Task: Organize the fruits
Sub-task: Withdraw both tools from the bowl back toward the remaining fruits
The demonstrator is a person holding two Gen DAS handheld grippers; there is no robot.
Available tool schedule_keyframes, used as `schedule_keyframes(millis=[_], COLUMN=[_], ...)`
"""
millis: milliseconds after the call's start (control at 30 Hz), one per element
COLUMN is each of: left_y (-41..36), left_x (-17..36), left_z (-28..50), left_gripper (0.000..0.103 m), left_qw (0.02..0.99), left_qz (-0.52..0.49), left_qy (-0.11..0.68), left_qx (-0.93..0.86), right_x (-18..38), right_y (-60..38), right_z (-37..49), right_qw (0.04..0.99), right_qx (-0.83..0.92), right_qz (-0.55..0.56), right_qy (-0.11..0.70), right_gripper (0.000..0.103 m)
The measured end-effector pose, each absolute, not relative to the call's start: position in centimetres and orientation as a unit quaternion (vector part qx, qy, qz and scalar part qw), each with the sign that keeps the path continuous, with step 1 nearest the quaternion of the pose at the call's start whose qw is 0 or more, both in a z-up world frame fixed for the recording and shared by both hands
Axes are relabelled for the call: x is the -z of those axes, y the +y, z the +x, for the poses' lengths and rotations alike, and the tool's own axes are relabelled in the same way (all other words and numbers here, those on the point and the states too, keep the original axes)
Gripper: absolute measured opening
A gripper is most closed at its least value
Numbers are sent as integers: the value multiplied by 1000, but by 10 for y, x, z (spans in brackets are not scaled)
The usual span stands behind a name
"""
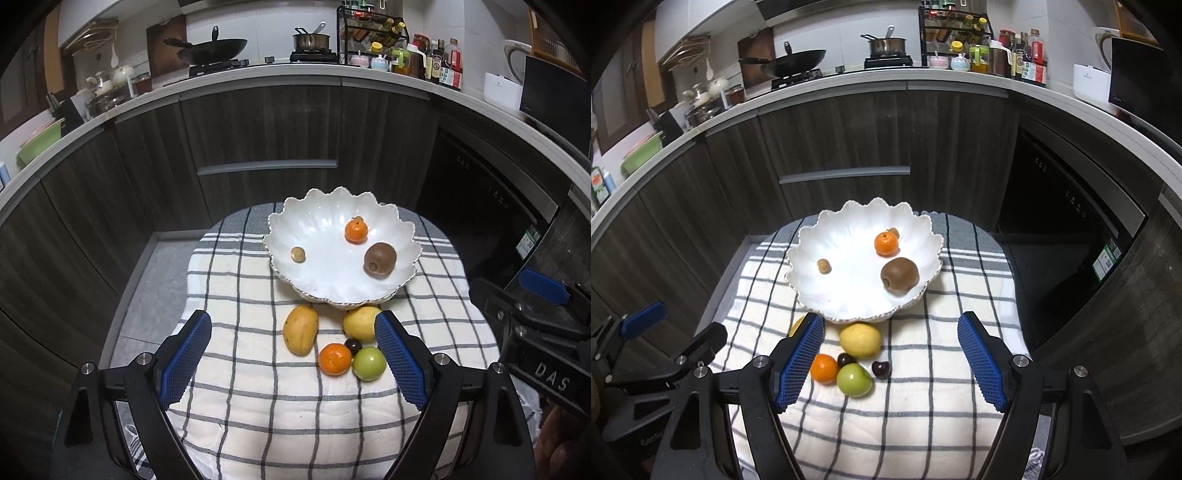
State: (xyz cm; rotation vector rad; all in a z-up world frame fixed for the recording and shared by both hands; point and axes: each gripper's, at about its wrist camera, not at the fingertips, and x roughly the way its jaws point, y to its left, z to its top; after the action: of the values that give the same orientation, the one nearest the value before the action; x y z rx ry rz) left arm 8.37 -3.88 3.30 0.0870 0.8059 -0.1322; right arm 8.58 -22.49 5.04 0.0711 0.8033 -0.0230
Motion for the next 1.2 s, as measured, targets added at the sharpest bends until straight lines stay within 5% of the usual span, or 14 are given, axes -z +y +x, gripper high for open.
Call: schedule_keyframes(millis=[800,1200], left_y=[-54,-67], left_x=[86,127], left_z=[107,120], left_gripper=[89,75], left_qw=[894,875], left_qz=[63,77], left_qy=[434,462], left_qx=[94,123], right_x=[65,99], right_y=[-223,-232], right_z=[90,100], right_qw=[899,888], right_qx=[35,46], right_qz=[19,27], right_qy=[436,456], right_gripper=[76,76])
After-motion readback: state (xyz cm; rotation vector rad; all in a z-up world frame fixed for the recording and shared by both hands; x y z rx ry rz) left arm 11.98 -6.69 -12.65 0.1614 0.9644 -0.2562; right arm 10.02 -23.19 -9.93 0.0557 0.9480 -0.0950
